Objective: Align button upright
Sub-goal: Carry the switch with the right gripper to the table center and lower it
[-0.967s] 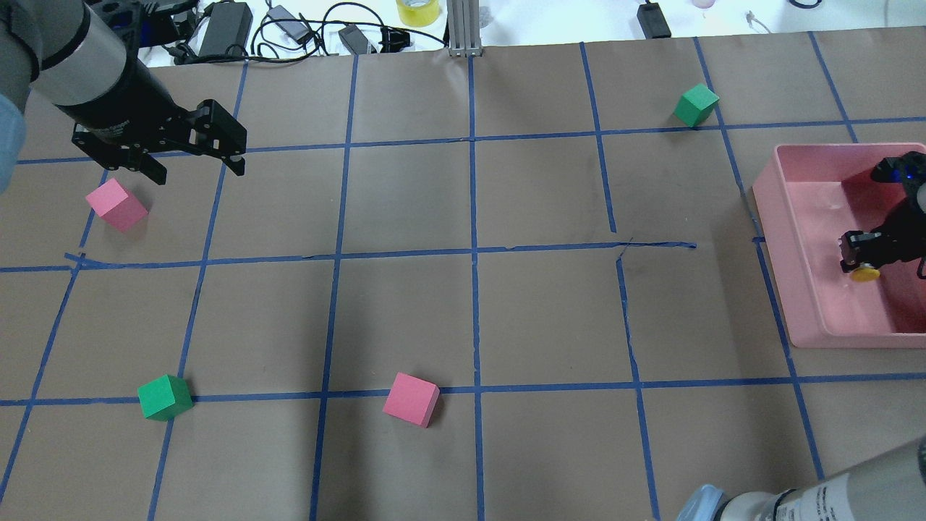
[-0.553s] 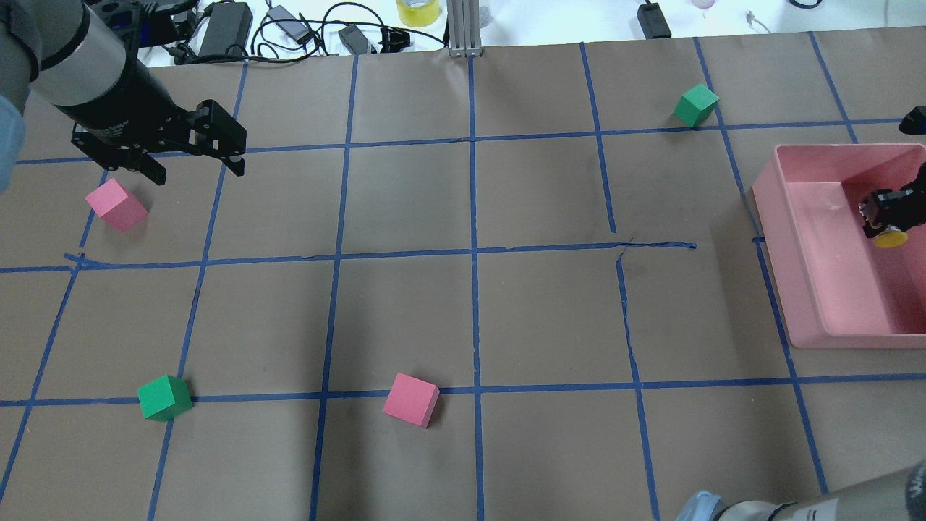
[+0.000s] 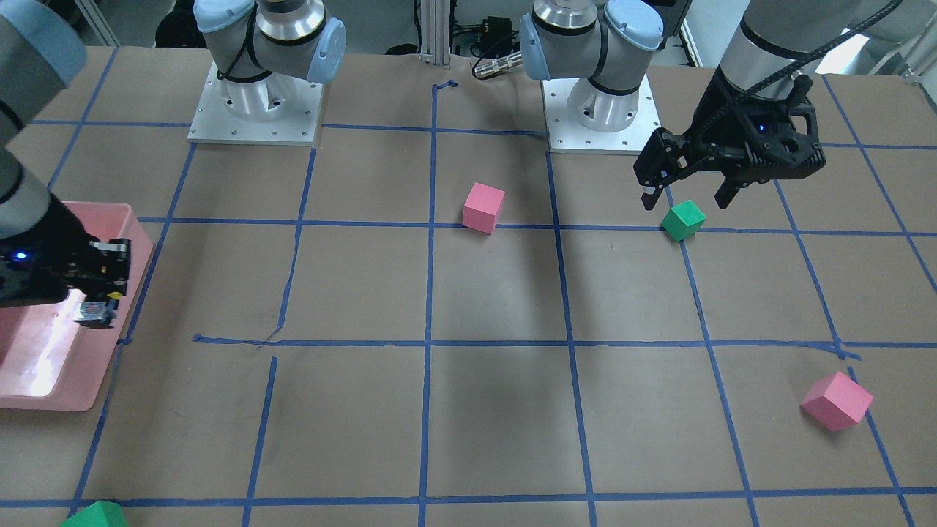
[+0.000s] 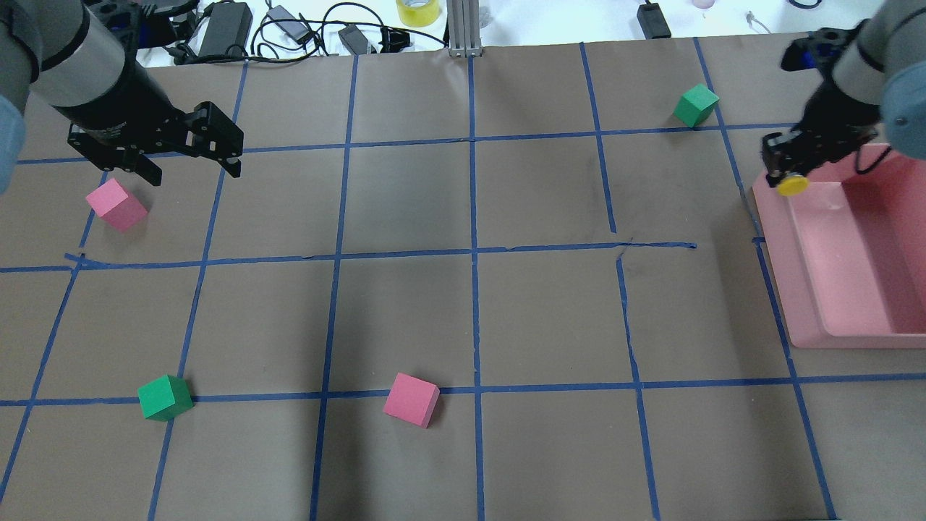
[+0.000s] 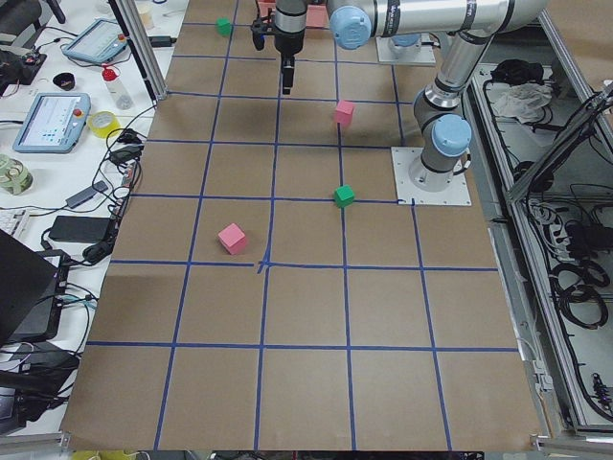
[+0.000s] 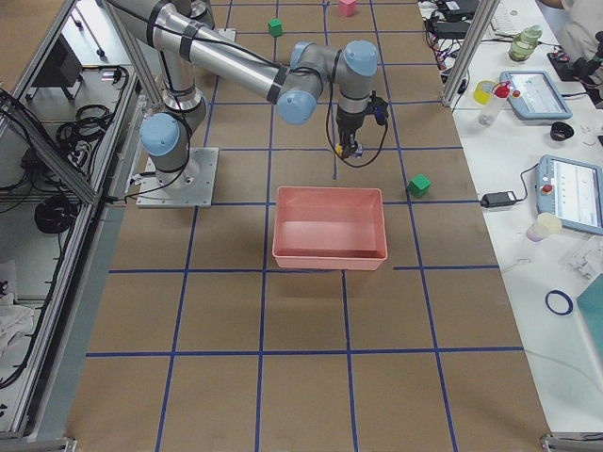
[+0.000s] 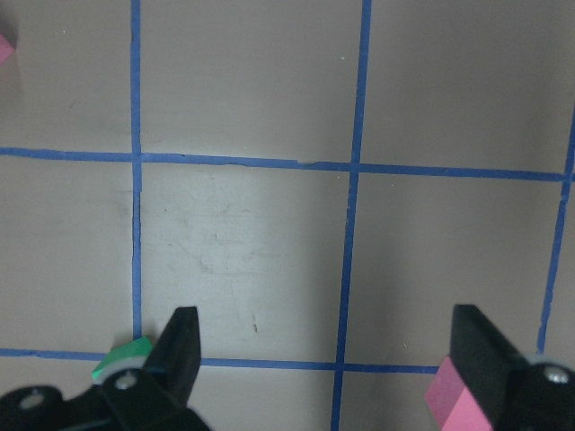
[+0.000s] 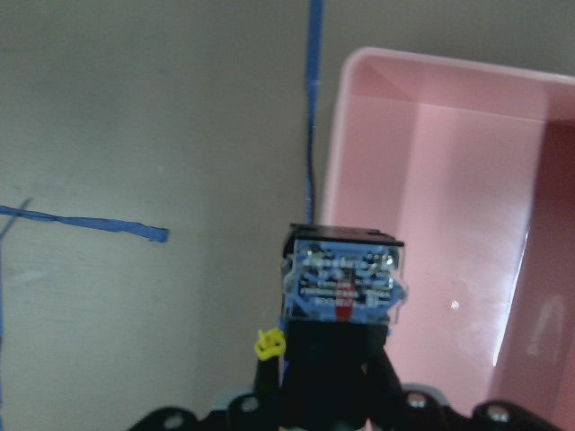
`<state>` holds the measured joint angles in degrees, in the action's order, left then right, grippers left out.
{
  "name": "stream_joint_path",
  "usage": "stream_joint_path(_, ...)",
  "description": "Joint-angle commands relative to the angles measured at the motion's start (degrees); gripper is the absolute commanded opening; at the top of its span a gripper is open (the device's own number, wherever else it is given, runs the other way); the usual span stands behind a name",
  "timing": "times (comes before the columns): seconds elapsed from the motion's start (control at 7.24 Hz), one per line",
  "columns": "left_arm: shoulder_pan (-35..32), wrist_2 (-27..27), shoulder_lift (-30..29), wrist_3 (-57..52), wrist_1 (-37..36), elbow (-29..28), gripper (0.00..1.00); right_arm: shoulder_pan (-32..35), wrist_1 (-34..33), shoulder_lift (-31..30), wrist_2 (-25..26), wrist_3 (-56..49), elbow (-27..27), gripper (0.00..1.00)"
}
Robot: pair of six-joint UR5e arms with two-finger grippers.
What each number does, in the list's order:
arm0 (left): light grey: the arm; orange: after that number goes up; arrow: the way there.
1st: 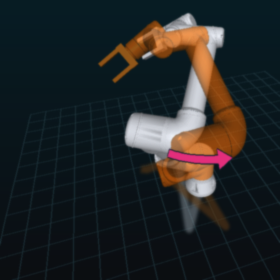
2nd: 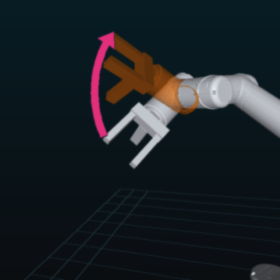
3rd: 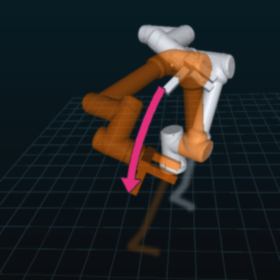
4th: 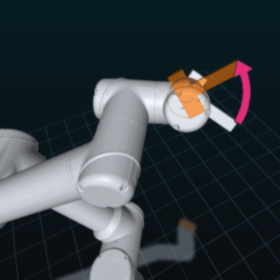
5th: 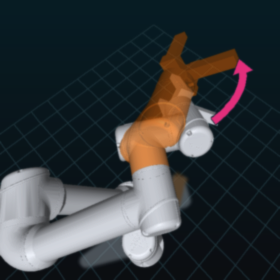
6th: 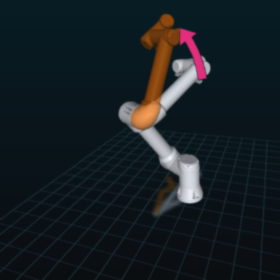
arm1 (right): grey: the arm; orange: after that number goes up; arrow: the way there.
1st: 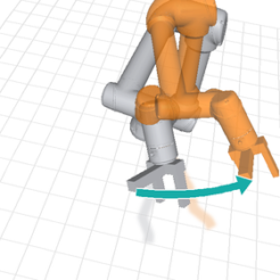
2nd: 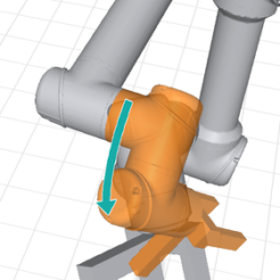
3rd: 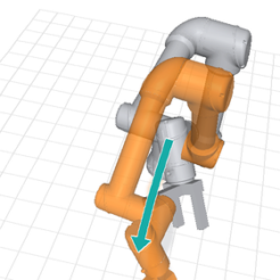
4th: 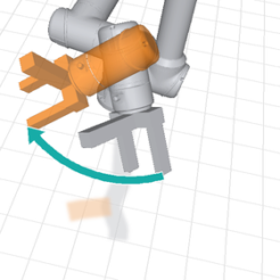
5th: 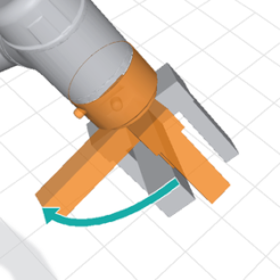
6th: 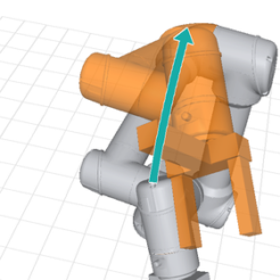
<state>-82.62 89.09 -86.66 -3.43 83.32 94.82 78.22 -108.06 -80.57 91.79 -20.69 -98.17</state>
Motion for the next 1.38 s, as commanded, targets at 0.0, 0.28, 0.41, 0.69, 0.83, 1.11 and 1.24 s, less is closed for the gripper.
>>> stream_joint_path(0.0,0.09,0.03,0.00,0.00,0.00,0.10,1.00,19.42,-1.27,2.59,-0.99,17.44,0.35,0.00)
stream_joint_path(0.28,0.09,0.03,-0.09,0.00,0.00,0.11,1.00,33.78,-11.01,10.22,-0.91,24.81,1.23,0.00)
stream_joint_path(0.41,0.09,0.03,-0.09,0.00,0.00,0.11,1.00,36.54,-12.95,11.91,-0.91,25.43,0.97,0.00)
stream_joint_path(0.69,0.17,0.03,-0.17,0.00,-0.17,0.11,1.00,37.27,-16.90,15.42,-1.00,24.22,0.35,0.00)
stream_joint_path(0.83,0.26,0.03,-0.17,0.00,-0.17,0.11,1.00,37.27,-19.36,18.05,-1.78,22.20,0.26,0.00)
stream_joint_path(1.11,0.26,0.03,-0.17,0.00,-0.09,0.11,1.00,37.36,-19.74,20.00,-2.40,23.93,0.09,0.00)
stream_joint_path(1.24,0.18,-0.06,-0.17,0.00,-0.17,0.11,1.00,37.27,-19.91,20.19,-2.32,24.98,0.00,0.06)
